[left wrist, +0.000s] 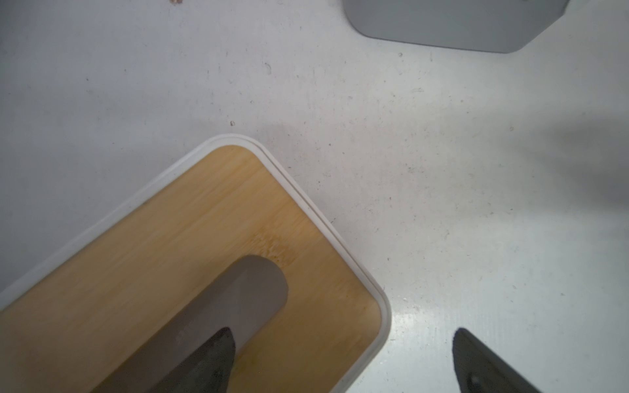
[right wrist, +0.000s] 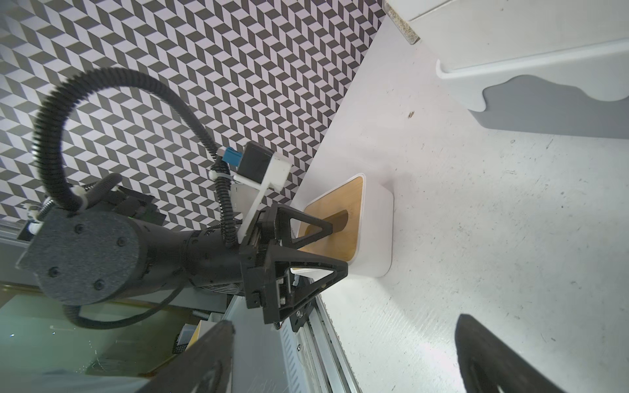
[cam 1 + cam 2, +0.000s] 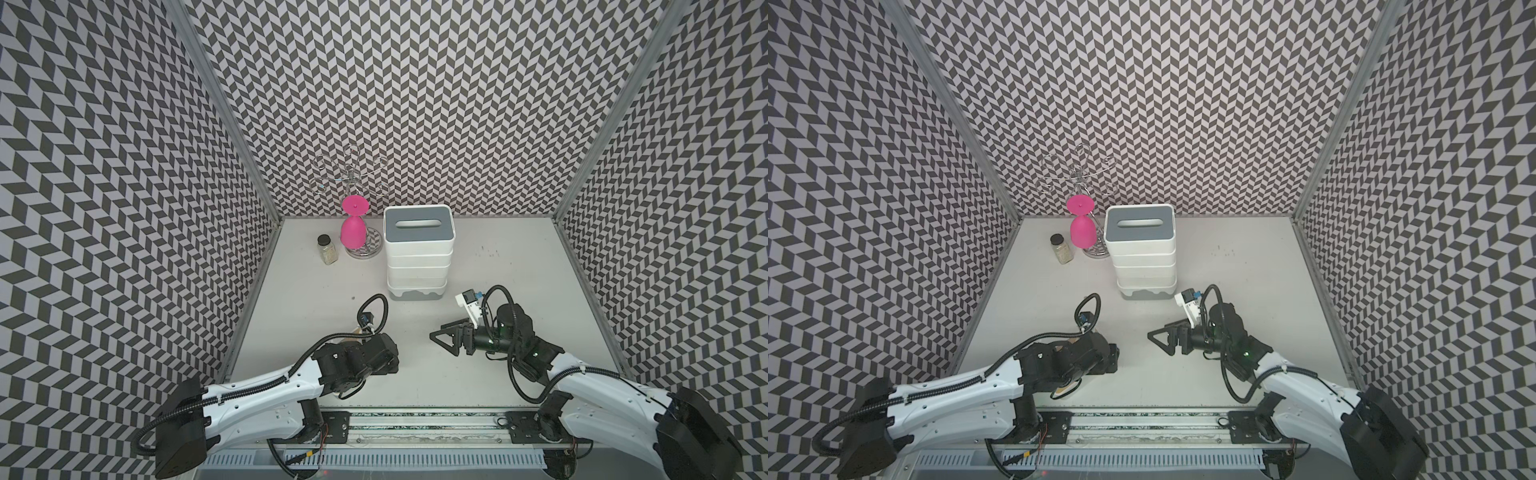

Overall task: Stack the tissue boxes
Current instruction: Pick up the tissue box from the center of the board.

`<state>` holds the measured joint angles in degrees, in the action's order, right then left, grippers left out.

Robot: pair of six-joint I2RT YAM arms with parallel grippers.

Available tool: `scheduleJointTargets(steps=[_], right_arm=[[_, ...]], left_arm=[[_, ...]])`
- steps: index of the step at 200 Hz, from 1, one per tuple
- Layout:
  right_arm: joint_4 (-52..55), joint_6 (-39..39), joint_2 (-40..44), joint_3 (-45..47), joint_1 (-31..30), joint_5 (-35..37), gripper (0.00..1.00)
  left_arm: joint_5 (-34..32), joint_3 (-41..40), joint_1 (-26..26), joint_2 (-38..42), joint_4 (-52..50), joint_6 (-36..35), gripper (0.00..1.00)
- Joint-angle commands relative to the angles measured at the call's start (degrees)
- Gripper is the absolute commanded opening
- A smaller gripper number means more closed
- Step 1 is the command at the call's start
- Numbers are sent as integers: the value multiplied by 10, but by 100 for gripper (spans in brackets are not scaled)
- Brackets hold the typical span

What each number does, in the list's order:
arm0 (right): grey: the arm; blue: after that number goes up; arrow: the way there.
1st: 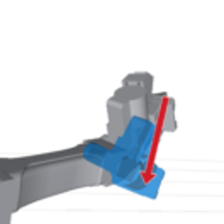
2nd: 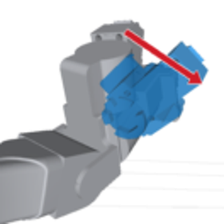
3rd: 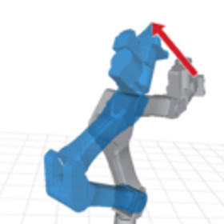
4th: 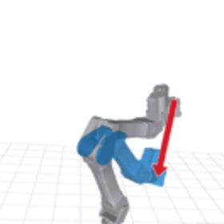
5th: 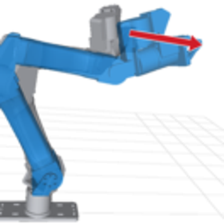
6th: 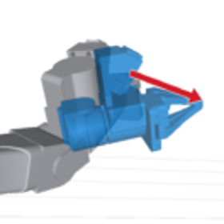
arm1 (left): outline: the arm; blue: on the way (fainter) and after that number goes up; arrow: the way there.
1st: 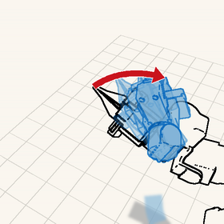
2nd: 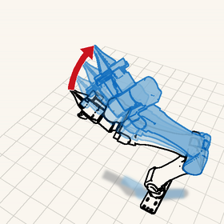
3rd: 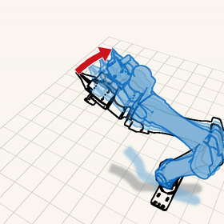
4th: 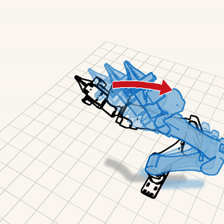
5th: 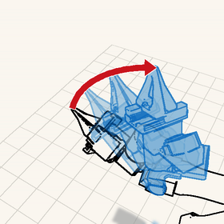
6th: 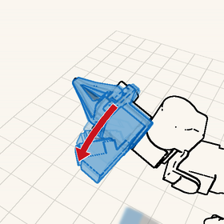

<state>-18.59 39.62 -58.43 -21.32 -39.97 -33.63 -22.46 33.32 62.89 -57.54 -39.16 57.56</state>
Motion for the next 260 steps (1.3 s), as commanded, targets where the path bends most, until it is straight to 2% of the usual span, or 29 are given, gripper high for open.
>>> scheduleJointTargets(steps=[1,40,78,128,151,184,203,225,260], right_arm=[[-38,1,-3,-5,-3,6,99],[-38,0,-4,-3,-3,8,99],[-32,-2,6,2,-3,12,99],[-30,-4,1,1,-3,14,99],[-30,-4,-4,0,-3,15,99],[-25,-7,-7,0,-3,15,99],[-27,-5,-7,1,-3,17,99],[-22,-11,-7,-4,-3,18,99],[2,-23,0,-13,-2,25,99]], left_arm=[[-18,0,1,-27,-19,8,99],[-24,13,-29,-60,36,-42,100],[50,-5,-90,-61,143,-89,99],[64,22,-139,-96,195,-125,100],[60,31,-132,-107,195,-126,100],[-23,72,-76,-131,63,-96,100],[-4,74,-58,-155,30,-90,100],[-11,69,-42,-180,-7,-69,100],[9,43,-39,-169,0,-65,100]])
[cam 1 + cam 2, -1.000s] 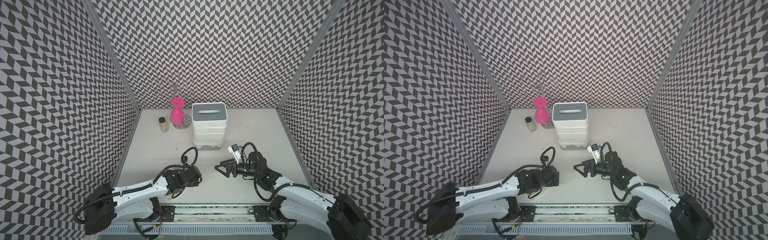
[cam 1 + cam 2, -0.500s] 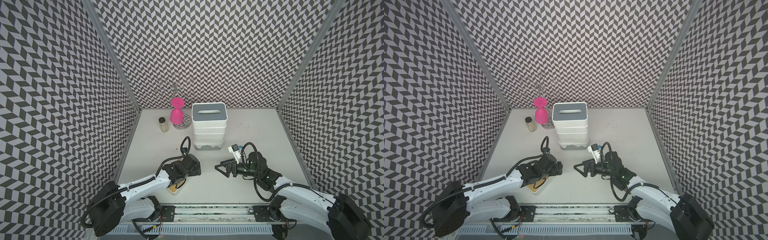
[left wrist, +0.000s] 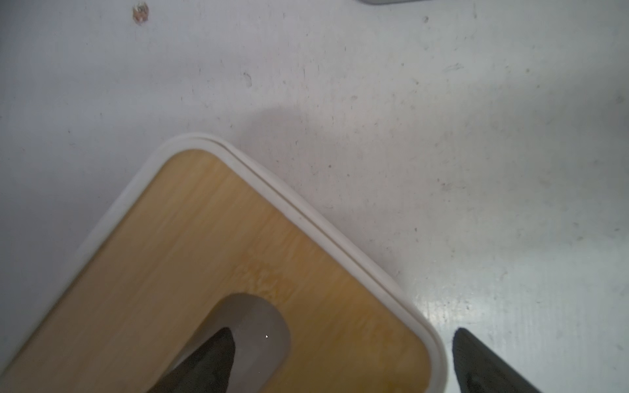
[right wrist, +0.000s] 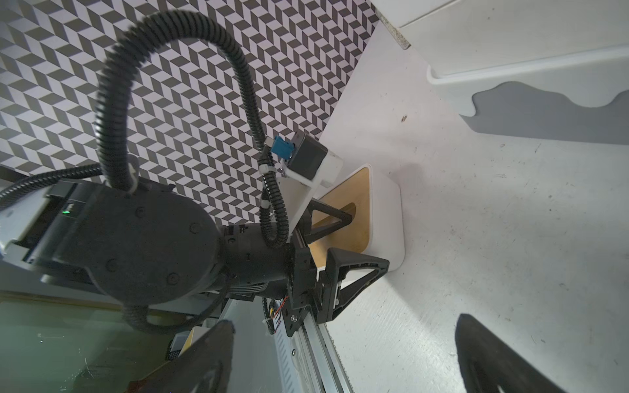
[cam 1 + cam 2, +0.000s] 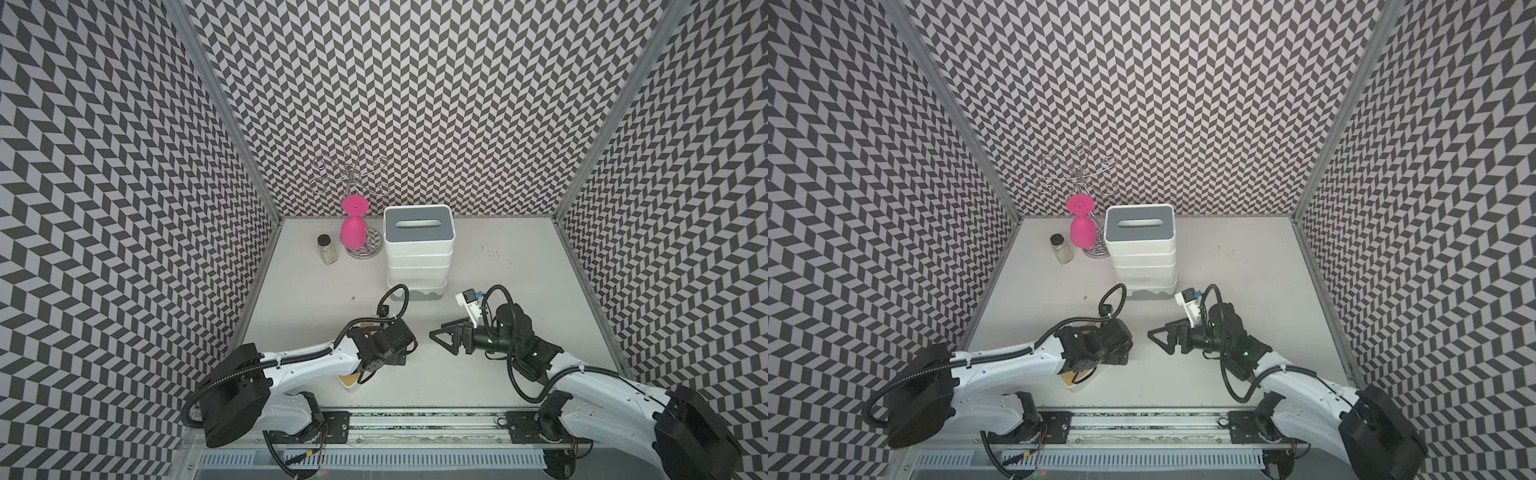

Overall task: Stack the tissue boxes
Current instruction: Pick up the tissue box from the center of the board.

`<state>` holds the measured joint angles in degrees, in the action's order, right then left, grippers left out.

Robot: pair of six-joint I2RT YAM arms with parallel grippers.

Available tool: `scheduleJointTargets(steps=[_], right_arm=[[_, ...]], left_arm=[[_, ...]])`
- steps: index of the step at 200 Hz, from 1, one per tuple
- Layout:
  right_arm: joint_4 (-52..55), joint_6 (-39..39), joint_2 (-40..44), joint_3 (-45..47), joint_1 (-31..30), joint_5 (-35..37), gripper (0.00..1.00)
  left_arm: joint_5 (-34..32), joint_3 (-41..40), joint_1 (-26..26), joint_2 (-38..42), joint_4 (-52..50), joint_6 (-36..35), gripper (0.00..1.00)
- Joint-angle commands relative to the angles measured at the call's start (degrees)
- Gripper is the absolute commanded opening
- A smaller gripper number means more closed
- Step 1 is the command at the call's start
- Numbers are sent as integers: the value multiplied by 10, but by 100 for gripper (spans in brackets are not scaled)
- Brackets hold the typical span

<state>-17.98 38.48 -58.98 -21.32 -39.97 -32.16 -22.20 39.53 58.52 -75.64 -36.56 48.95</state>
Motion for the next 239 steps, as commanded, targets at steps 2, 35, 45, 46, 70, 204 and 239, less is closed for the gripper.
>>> scheduleJointTargets(steps=[2,35,45,46,70,204,239], right_arm=[[-3,-12,5,-12,-2,10,99],[-15,-1,8,-2,-2,10,99],[-19,3,5,1,-2,10,99],[-20,3,5,1,-2,10,99],[-21,4,-4,-3,-2,4,99],[41,36,-21,-16,-2,-13,99],[40,53,-13,-10,-1,-17,99]], left_arm=[[9,-21,5,14,-24,22,100],[48,-52,5,61,-13,33,100],[57,-60,5,77,-9,33,100],[58,-60,5,78,-8,33,100],[69,-69,5,99,-2,36,95],[48,-53,7,55,40,-18,58],[30,-42,7,41,42,-38,51]])
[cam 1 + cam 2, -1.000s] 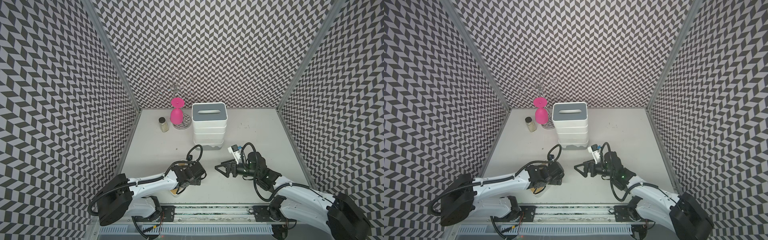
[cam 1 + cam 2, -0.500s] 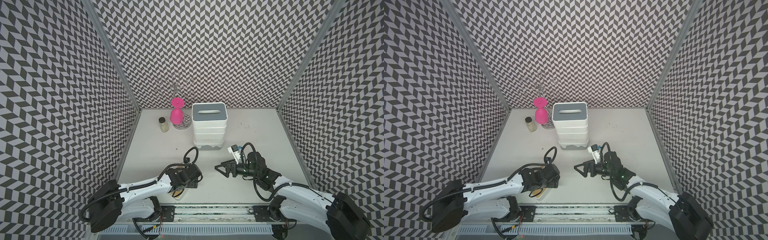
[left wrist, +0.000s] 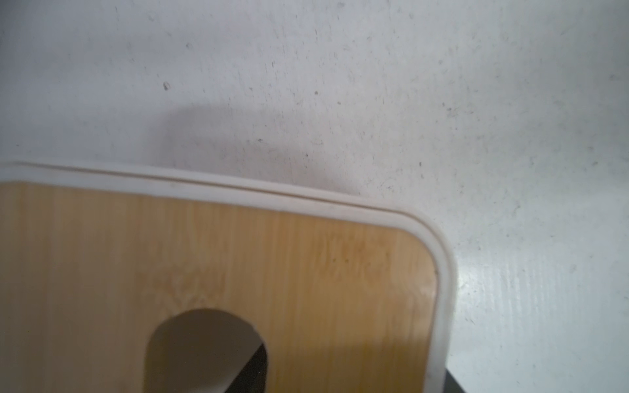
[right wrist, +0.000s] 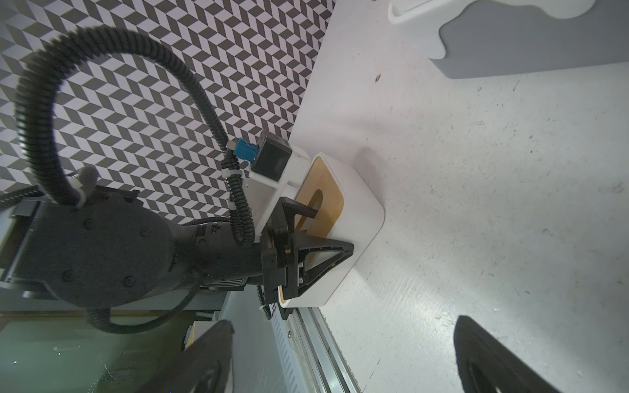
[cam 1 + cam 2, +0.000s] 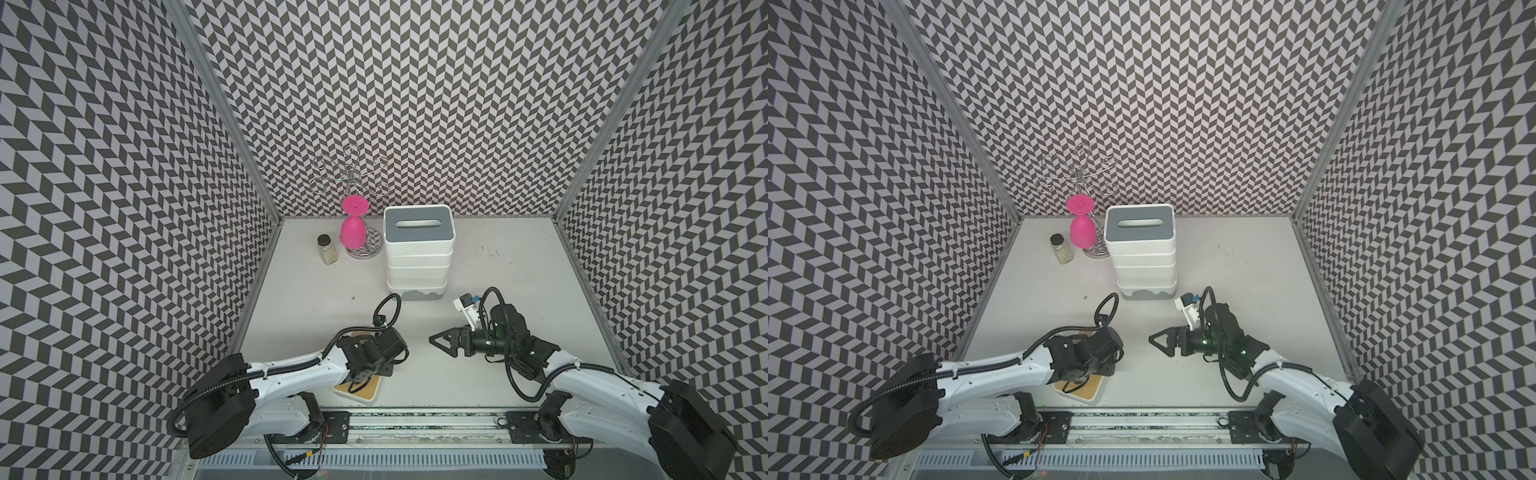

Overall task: Stack the tissue boxes
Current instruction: Pick up the tissue box from the center of the board.

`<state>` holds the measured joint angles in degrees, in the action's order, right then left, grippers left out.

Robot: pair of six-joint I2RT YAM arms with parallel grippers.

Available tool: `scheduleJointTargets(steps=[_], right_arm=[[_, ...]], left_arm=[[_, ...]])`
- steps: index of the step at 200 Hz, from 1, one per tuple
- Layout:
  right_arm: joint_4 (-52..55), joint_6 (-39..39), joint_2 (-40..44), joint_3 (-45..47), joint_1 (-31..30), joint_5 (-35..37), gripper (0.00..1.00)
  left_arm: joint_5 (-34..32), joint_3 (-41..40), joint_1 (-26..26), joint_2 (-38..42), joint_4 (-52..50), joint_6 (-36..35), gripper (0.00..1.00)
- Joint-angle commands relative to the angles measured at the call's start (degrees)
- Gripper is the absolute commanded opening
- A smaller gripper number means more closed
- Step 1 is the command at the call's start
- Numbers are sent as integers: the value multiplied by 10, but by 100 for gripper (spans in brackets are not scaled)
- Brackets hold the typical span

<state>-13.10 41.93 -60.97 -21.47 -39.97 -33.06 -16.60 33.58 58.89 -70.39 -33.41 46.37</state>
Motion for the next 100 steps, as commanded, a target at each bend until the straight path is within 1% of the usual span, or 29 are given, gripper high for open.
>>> scheduleJointTargets(steps=[1,30,54,72,100], right_arm=[[-8,18,7,-8,-1,-8,99],[12,29,16,-9,0,2,99],[33,43,24,-11,3,6,99],[32,57,32,-9,6,-6,99],[20,81,48,-8,9,-23,99]], left_arm=[[-26,18,3,-11,11,-13,50],[-39,28,3,-17,15,-29,43],[-32,42,6,-14,22,-50,38],[-30,56,23,-6,30,-73,34],[-43,85,51,11,24,-92,31]])
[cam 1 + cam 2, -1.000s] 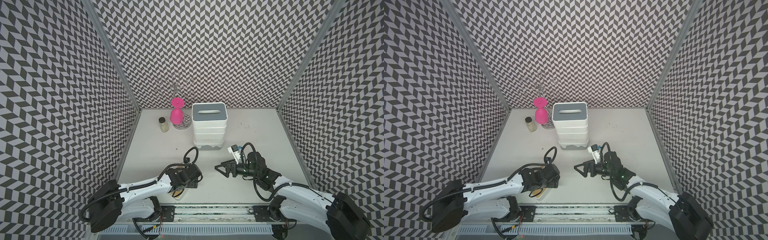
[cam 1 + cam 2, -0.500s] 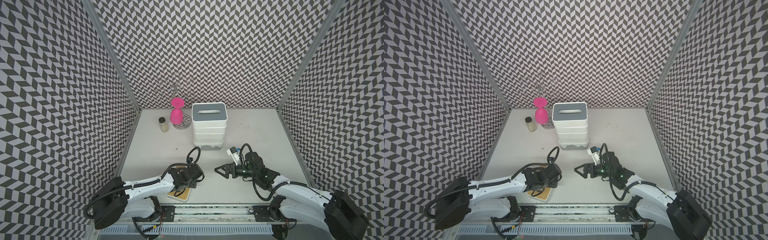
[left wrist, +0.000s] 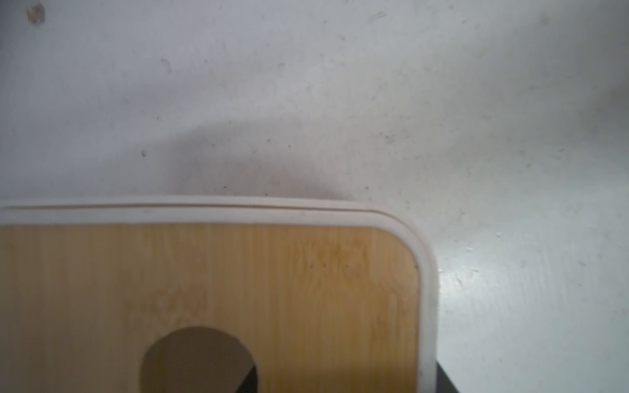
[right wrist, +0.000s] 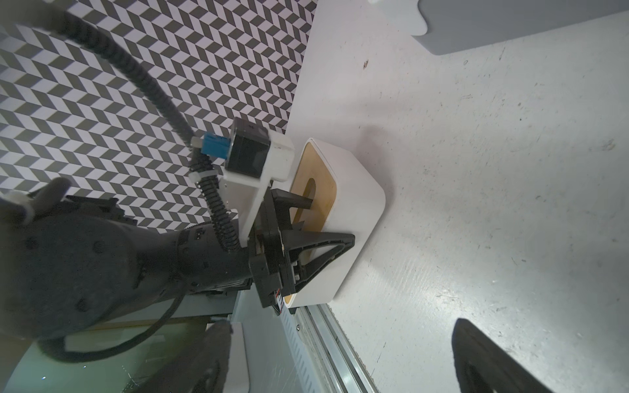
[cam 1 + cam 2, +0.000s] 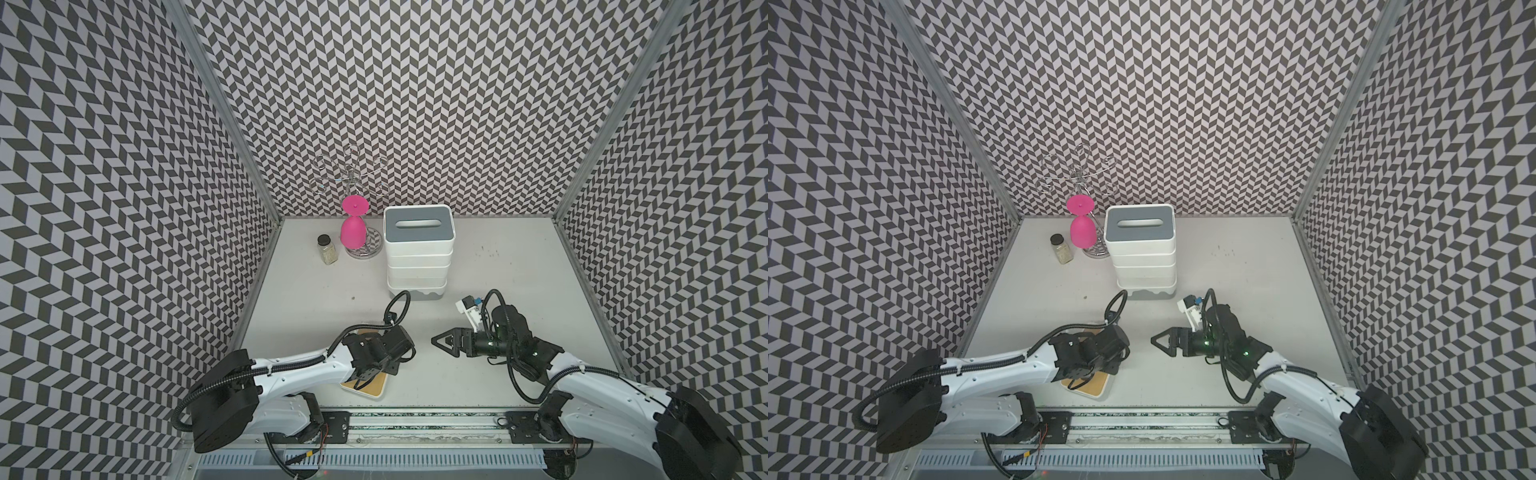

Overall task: Stack the tissue boxes
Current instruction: Pick up the tissue box from the center of the board.

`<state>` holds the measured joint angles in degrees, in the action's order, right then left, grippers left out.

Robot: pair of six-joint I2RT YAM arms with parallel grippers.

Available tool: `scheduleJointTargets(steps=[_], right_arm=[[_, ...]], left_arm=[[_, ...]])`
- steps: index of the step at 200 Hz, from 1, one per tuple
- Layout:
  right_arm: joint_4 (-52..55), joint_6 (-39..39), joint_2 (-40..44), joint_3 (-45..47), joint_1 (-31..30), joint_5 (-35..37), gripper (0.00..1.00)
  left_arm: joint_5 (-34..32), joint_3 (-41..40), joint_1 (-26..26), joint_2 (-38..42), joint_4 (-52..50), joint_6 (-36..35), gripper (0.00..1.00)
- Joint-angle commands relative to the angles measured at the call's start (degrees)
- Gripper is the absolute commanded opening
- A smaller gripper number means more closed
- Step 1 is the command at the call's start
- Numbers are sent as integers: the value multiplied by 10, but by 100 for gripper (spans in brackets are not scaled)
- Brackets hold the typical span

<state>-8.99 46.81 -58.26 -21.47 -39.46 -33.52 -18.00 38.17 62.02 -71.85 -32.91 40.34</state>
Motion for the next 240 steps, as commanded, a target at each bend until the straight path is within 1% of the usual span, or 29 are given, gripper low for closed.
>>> scheduleJointTargets(steps=[1,30,48,61,77,102,115,119,141,173,214,240], right_arm=[[-22,33,22,-8,4,-19,99],[-32,50,32,-16,4,-50,99],[-19,54,33,-22,5,-45,99],[-27,68,30,-22,6,-55,99],[-54,82,21,-25,5,-87,99],[-54,88,10,-32,5,-88,99],[-74,96,6,-32,5,-95,99],[-78,97,5,-33,5,-97,99],[-63,79,-6,-45,4,-98,100],[-72,71,-18,-50,4,-98,93],[-55,44,-20,-51,4,-94,74],[-52,40,-14,-50,4,-91,65]], left_arm=[[-29,40,21,26,20,-33,31],[-27,58,51,52,46,-88,29],[-29,67,68,66,57,-113,28],[-26,68,77,78,66,-126,27],[-10,70,84,92,79,-149,27],[5,70,94,112,102,-172,27],[16,71,95,117,115,-176,27],[19,72,96,117,118,-190,27],[24,83,99,112,122,-205,27],[26,100,105,96,123,-227,27],[28,117,110,75,123,-243,27],[22,123,112,67,120,-244,27]])
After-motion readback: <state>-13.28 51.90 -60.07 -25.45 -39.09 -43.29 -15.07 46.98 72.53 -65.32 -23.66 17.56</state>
